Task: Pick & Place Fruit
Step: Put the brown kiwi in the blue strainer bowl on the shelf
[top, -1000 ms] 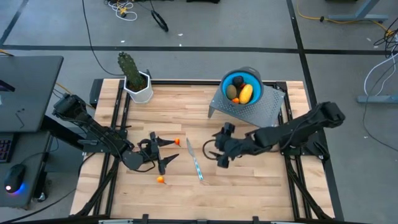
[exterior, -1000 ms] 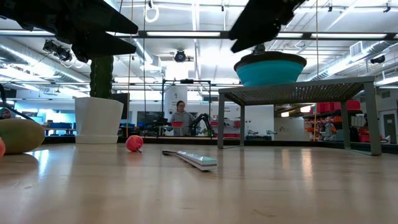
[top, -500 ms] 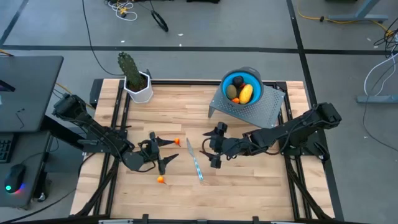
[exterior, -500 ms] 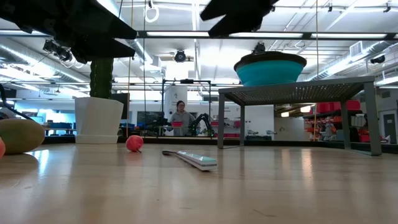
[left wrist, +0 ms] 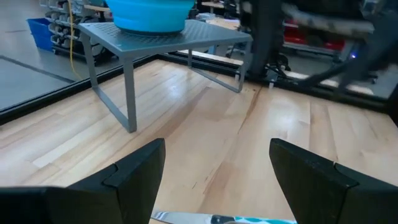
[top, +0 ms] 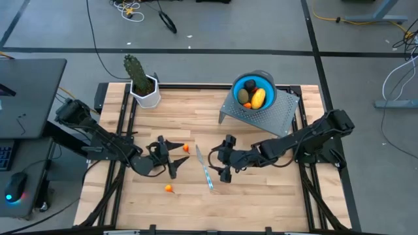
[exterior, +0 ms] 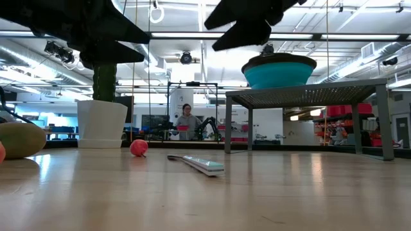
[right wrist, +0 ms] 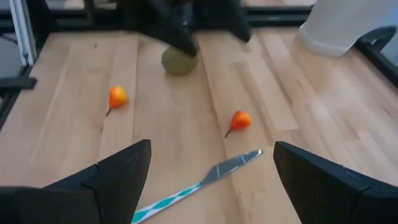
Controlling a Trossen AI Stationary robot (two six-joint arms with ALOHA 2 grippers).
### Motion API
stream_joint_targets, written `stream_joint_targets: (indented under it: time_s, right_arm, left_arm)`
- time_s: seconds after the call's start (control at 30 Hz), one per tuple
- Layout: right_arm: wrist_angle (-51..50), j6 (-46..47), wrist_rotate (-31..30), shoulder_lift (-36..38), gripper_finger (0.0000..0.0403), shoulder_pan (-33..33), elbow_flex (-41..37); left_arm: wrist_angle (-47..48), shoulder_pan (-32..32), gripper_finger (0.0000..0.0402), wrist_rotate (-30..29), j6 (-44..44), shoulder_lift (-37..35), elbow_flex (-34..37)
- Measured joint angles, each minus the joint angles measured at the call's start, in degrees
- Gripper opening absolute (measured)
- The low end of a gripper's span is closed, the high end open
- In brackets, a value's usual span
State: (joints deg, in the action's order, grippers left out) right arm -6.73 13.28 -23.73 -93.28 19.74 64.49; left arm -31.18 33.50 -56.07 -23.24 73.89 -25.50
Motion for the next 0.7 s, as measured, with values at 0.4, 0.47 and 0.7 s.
stream_joint_targets:
  time_s: [0.4, 0.47, 0.7]
  right_arm:
    - [-0.7, 0.85, -0.09, -1.68, 0.035, 0.95, 0.0]
    - [-0.73, 0.86, -0.11, -1.68, 0.035, 0.79, 0.0]
    - [-0.7, 0.85, -0.19, -1.67, 0.035, 0.58, 0.0]
  left_arm:
    - [0.37, 0.07, 0.0295, 3.44, -2.25, 0.66, 0.0]
    - [0.6, 0.35, 0.0295, 4.0, -3.29, 1.31, 0.0]
    - [2.41, 2.41, 0.0295, 4.17, -7.93, 1.31, -0.02]
